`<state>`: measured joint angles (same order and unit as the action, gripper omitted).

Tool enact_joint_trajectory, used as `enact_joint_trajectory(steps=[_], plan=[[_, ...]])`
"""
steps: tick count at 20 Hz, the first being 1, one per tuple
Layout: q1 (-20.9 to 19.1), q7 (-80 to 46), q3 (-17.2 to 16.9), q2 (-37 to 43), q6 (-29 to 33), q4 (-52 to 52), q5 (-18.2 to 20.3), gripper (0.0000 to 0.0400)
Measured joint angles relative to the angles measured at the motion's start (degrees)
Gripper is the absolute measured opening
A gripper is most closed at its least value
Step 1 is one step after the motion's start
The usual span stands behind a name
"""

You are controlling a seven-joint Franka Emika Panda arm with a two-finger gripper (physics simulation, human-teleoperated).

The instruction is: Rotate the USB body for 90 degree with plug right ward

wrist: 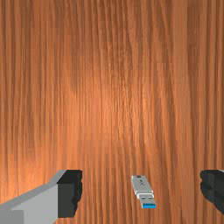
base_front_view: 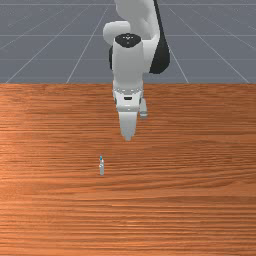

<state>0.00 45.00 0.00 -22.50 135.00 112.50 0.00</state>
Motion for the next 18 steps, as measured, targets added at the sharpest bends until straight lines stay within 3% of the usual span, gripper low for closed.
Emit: enact_joint_trajectory(steps=[1, 2, 4, 8, 12, 15, 18], plan=[[0.0, 0.0, 0.0, 0.0, 0.0, 0.0, 0.0, 0.0243], [0.0, 0.0, 0.0, 0.0, 0.0, 0.0, 0.0, 0.0148], [0.0, 0.0, 0.0, 0.0, 0.0, 0.0, 0.0, 0.0054], [0.0, 0.0, 0.0, 0.4, -1.2, -0.4, 0.0, 0.0007], [0.1, -0.1, 0.0, -1.0, -1.3, -1.2, -0.1, 0.0001], [0.1, -0.1, 0.0, -5.4, -7.2, -8.0, -0.1, 0.0], [0.1, -0.1, 0.0, -9.6, -9.3, -15.1, -0.1, 0.0]])
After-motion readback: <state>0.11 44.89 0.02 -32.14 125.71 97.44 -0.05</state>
